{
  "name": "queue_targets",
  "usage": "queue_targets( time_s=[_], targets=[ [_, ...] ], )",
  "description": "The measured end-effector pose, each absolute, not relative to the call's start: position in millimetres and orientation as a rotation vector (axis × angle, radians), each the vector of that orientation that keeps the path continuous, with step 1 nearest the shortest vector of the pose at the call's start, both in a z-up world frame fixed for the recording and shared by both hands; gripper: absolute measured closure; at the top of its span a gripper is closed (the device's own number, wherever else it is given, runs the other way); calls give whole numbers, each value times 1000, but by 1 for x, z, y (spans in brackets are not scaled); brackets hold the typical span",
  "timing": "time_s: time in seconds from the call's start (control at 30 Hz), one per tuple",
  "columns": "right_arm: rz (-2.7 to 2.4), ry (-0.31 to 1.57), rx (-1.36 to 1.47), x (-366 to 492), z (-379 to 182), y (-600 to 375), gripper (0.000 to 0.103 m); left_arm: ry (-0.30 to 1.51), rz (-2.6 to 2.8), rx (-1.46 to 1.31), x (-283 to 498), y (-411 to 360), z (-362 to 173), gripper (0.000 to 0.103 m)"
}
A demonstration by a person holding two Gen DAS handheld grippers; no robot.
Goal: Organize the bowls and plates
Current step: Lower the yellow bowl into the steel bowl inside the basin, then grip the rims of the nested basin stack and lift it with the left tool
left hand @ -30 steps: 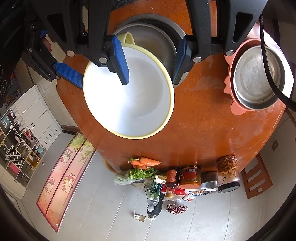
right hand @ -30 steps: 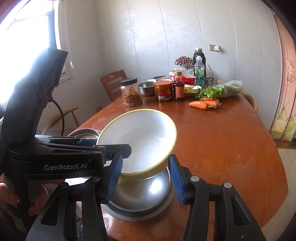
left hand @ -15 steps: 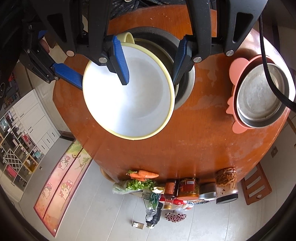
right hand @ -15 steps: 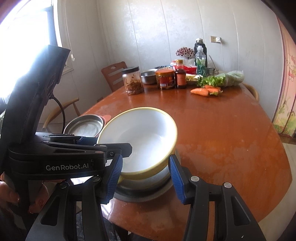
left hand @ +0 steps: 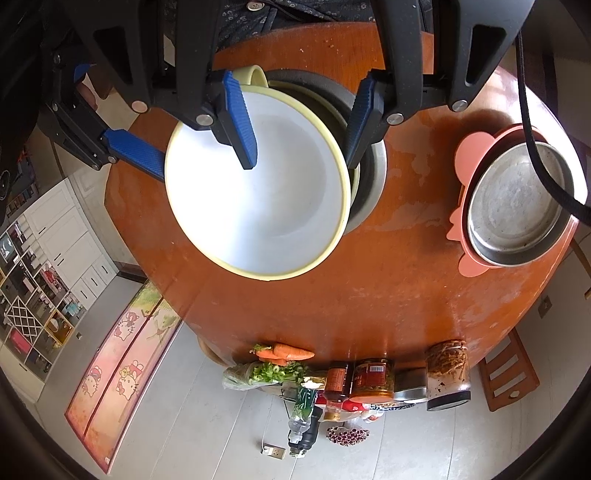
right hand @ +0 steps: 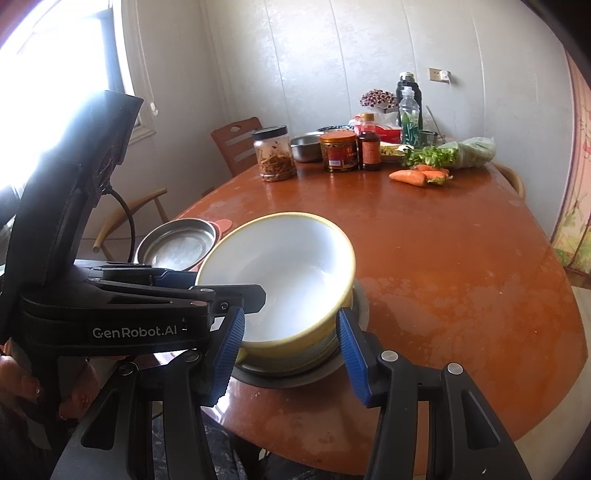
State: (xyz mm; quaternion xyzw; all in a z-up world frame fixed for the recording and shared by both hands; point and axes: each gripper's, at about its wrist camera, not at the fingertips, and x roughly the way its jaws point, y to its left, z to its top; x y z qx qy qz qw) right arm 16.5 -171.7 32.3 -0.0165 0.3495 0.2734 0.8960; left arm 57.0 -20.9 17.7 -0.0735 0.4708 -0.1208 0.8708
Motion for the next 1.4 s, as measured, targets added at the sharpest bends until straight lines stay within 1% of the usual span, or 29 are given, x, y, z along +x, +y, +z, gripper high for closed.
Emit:
queue_targets(
  time_s=[0.13,0.43,0.6,0.93,1.33,1.4],
  targets=[
    [584,741,-22,18,33,-173,49,995,-254,-166,54,-18,18,55],
    [576,654,-38,27,40,-170,49,911,-247,-165,67,-18,27,55],
    [557,655,-68,35,31,-168,49,908,-229,-143,75,-22,16,55],
    [550,670,-120,34,14,-164,49,892,-193,-47,67,-28,10,54],
    [542,685,-127,34,8,-163,48,888,-230,-86,59,-20,11,52],
    [545,692,-114,34,8,-165,46,893,-240,-97,57,-19,10,51]
  ],
)
